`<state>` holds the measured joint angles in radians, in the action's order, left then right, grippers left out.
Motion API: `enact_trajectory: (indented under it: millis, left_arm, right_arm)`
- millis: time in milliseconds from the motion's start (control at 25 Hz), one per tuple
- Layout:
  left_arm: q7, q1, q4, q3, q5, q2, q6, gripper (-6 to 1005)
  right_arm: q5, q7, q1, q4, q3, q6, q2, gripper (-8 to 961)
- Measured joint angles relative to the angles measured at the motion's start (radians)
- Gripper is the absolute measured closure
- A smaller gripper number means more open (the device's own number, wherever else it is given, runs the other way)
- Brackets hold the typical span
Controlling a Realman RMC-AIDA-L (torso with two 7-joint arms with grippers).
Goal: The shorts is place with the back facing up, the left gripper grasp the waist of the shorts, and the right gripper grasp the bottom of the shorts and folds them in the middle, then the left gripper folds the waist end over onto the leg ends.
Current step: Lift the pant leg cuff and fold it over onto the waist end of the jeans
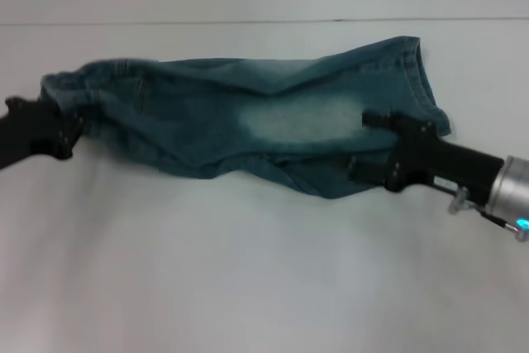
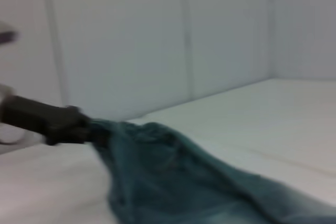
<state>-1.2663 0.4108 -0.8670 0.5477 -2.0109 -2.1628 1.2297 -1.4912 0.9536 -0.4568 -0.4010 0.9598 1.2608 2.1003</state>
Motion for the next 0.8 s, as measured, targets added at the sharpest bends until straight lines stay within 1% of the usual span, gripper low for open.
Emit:
enact_trajectory:
  millis: [120,360,440,520,640,680,800]
  left_arm:
    - [-0.074,0.008,-0.063,0.037,-0.001,0.000,0.015,956]
    - [-0.219,0.026,-0.180,0.178,-0.008,0.000,0.013,947]
    - [-0.253,0.037,-0.197,0.206,-0.009,0.000,0.012,944]
    - [-0.292,0.053,-0.208,0.241,-0.009,0.000,0.011,941]
    - [-0.341,0.065,-0.241,0.288,-0.009,0.000,0.009,937]
    - [-0.374,0.067,-0.273,0.324,-0.009,-0.002,0.008,935]
    - [-0.431,0.070,-0.330,0.382,-0.009,-0.004,0.012,930]
  right_arm:
    - [0.085,-0.094,-0.052,0.098,-0.001,-0.063,0.001,83]
    - [0.230,-0.284,-0.193,0.294,-0.011,-0.217,0.012,93]
    - [0.295,-0.345,-0.239,0.352,-0.016,-0.259,0.015,316]
    - [0.337,-0.376,-0.281,0.395,-0.018,-0.297,0.017,359]
    - [0.341,-0.388,-0.326,0.417,-0.022,-0.346,0.021,425]
    - [0.339,-0.390,-0.339,0.423,-0.021,-0.360,0.022,446]
    - [0.329,-0.392,-0.374,0.448,-0.015,-0.393,0.022,512]
